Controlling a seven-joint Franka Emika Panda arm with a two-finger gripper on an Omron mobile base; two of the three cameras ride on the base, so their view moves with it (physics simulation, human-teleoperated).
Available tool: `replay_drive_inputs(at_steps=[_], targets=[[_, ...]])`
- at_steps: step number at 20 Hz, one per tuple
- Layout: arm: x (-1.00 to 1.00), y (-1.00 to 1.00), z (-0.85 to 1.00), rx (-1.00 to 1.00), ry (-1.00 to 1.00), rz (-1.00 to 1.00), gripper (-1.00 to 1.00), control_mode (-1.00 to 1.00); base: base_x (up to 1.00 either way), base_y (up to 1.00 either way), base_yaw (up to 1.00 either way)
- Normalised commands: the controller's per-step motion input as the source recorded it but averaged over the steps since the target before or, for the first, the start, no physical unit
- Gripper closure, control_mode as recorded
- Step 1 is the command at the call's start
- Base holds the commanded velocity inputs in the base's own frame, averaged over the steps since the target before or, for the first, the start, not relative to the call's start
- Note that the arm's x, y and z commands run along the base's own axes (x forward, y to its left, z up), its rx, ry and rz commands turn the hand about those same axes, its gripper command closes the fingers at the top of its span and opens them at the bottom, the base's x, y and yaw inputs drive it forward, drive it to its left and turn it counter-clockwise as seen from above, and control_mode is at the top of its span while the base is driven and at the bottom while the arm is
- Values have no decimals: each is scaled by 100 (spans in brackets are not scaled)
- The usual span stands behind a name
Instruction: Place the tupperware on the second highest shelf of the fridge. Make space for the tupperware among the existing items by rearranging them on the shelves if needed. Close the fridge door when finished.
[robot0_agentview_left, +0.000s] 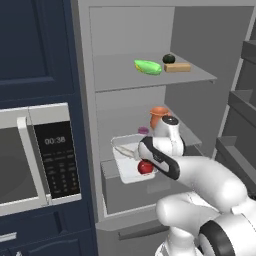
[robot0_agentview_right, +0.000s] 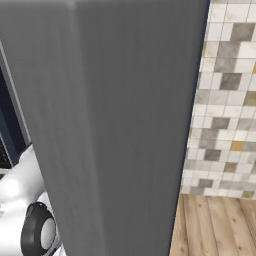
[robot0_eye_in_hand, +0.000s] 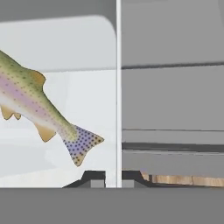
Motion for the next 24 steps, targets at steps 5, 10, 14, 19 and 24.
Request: replay_drive_inputs(at_steps=[5,10,14,19,24], targets=[[51,0,0,0,0,7,100,-100,0,0,0],[46,0,0,0,0,0,100,-100,0,0,0],[37,0,0,0,0,-3,100,-100,0,0,0],[31,6,0,0,0,-7,100,-100,0,0,0],[38,17,0,0,0,-9,100,-100,0,0,0]])
